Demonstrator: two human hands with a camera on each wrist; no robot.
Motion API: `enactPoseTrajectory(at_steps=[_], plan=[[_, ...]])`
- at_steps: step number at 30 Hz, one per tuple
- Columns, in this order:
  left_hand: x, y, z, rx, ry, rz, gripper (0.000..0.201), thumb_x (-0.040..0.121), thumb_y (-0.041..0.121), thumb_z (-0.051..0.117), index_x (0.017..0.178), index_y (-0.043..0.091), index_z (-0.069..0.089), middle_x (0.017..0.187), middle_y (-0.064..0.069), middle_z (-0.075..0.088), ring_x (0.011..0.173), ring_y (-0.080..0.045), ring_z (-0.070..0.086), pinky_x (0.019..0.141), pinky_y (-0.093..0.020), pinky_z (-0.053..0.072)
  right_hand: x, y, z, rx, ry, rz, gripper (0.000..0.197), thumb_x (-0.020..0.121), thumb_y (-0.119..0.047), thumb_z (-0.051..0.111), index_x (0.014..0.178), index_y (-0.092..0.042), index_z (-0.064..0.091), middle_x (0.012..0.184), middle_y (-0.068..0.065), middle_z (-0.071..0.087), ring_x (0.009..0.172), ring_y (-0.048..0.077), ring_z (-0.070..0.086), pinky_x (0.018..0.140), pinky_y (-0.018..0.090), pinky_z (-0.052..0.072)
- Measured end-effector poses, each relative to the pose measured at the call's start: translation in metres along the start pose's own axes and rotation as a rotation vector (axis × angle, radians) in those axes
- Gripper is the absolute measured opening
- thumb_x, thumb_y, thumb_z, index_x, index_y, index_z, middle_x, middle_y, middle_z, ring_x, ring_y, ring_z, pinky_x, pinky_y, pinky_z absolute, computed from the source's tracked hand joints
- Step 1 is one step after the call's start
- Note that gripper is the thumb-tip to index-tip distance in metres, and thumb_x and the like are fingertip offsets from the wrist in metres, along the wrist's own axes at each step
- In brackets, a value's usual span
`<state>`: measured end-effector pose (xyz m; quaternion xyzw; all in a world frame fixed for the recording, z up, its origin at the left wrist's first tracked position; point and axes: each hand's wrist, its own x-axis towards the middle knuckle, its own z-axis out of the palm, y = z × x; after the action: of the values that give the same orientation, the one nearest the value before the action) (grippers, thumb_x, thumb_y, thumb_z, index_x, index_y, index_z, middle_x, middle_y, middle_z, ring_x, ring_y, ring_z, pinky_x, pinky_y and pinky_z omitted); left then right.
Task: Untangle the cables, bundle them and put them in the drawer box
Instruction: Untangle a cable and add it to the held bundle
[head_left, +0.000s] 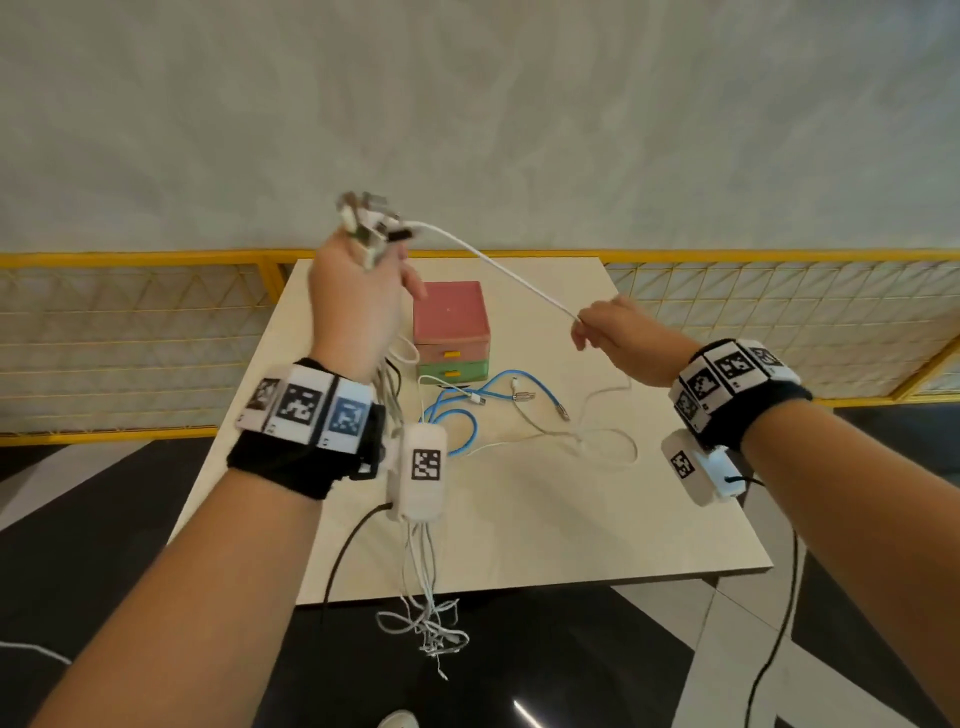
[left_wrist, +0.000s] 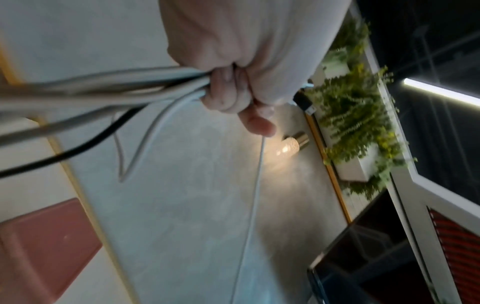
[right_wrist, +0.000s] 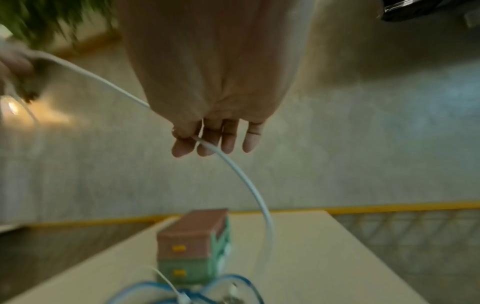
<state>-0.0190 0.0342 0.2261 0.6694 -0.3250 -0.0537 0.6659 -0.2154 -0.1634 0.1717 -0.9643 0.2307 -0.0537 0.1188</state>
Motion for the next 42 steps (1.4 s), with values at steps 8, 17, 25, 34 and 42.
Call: enactPoseTrajectory(at_steps=[8, 17, 25, 34, 42], plan=[[-0.005, -0.010, -0.022, 0.086, -0.018, -0.102, 0.027, 0.096, 0.011, 0.049, 0.076, 0.027, 0.058, 0.052, 0.008, 0.064, 0.042, -0.008, 0.051, 0.045, -0.019, 0.031, 0.011, -0.012, 0.008, 0.436, 0.290, 0.122, 0.024, 0.099, -0.012, 0.039, 0.094, -0.015, 0.063, 0.078, 0.002, 0.055, 0.063, 0.013, 0.059, 0.066, 0.022, 0.048], [-0.018, -0.016, -0.027, 0.022, -0.034, -0.118, 0.025, 0.098, 0.011, 0.047, 0.085, 0.027, 0.062, 0.066, 0.009, 0.064, 0.044, -0.009, 0.053, 0.044, -0.022, 0.031, -0.031, -0.069, -0.054, 0.304, 0.275, -0.126, 0.022, 0.097, -0.013, 0.047, 0.107, -0.019, 0.066, 0.096, -0.008, 0.068, 0.068, 0.003, 0.064, 0.066, 0.015, 0.047], [-0.040, -0.003, -0.027, -0.011, -0.177, -0.111, 0.011, 0.097, 0.018, 0.056, 0.091, 0.013, 0.063, 0.047, 0.001, 0.048, 0.031, -0.006, 0.035, 0.038, -0.014, 0.029, -0.093, -0.114, -0.063, 0.039, -0.164, -0.146, 0.013, 0.092, -0.037, 0.051, 0.091, -0.031, 0.063, 0.079, -0.025, 0.070, 0.050, 0.003, 0.064, 0.059, 0.017, 0.046], [-0.070, 0.029, -0.028, 0.024, -0.669, 0.032, 0.054, 0.105, 0.036, 0.033, 0.086, 0.009, 0.077, 0.089, 0.006, 0.076, 0.081, -0.011, 0.068, 0.080, -0.024, 0.055, -0.095, -0.120, -0.047, 0.057, 0.019, -0.133, 0.039, 0.090, -0.053, 0.039, 0.093, -0.025, 0.066, 0.081, -0.009, 0.067, 0.070, -0.002, 0.056, 0.067, 0.028, 0.047], [-0.081, 0.048, -0.011, 0.112, -0.844, 0.063, 0.049, 0.102, 0.048, 0.028, 0.097, 0.034, 0.075, 0.120, 0.026, 0.065, 0.098, 0.012, 0.063, 0.063, -0.017, 0.053, -0.079, -0.155, -0.007, 0.708, -0.060, -0.270, 0.019, 0.101, -0.012, 0.035, 0.108, -0.005, 0.051, 0.101, -0.004, 0.057, 0.096, -0.004, 0.057, 0.090, 0.017, 0.045]])
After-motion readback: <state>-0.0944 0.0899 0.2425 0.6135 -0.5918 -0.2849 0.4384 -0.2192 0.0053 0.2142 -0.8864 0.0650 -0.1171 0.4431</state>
